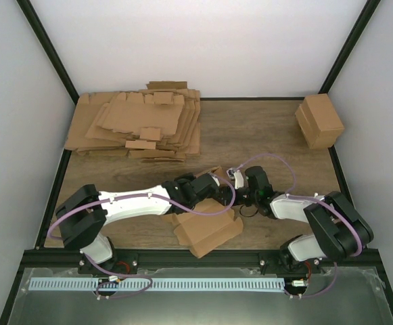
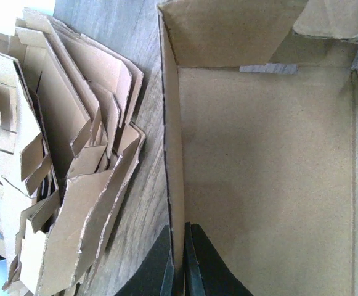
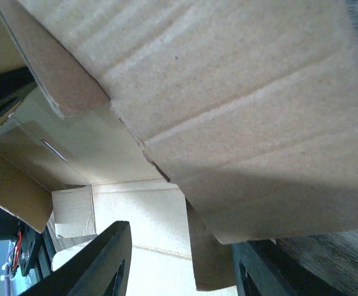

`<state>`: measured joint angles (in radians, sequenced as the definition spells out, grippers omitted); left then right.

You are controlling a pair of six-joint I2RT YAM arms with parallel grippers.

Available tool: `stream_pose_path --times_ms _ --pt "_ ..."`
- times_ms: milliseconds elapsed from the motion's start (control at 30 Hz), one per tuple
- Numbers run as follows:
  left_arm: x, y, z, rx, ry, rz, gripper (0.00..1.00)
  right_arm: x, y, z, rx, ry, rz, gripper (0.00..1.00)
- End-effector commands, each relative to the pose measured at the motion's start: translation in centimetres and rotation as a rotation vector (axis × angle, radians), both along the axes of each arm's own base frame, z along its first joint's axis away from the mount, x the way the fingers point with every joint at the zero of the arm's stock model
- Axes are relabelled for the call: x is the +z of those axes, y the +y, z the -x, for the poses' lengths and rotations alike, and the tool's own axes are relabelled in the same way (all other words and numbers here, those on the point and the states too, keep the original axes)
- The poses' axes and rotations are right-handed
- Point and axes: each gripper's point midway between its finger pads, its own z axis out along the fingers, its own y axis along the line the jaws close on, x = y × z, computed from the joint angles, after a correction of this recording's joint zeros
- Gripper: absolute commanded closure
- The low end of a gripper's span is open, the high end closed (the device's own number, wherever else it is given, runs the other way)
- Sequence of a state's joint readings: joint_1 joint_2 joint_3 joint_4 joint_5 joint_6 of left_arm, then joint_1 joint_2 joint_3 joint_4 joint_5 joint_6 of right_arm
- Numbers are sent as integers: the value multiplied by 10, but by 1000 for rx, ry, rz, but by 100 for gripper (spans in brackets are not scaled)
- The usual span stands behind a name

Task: Fold the paper box

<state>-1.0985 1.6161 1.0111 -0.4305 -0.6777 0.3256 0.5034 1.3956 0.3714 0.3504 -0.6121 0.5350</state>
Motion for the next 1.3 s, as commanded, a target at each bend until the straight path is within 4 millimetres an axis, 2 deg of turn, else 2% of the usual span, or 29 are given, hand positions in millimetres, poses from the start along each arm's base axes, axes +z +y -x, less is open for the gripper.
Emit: stream_pose_path --times_ms 0,67,167,567,833,933,1100,1267 --pt "12 -14 0 -22 -20 40 96 18 7 -10 23 -77 -36 55" --pt "10 -14 2 -27 -19 32 96 14 3 -13 -12 -75 -17 65" --pt "8 -14 6 -33 -17 29 96 9 -2 -17 -49 -72 1 66" --pt "10 -19 15 -29 -86 -1 96 13 -19 -25 -160 -139 33 62" --pt "9 -17 18 -41 -135 -38 96 18 -31 -41 -268 -168 69 63" --pt "8 -14 19 -42 -137 -41 96 17 -40 -48 -339 -165 90 54" --pt "3 -11 19 -39 -134 -56 96 19 -54 -55 -442 -168 102 50" --pt "2 -9 18 -35 -144 -80 96 21 -63 -61 -480 -186 142 49"
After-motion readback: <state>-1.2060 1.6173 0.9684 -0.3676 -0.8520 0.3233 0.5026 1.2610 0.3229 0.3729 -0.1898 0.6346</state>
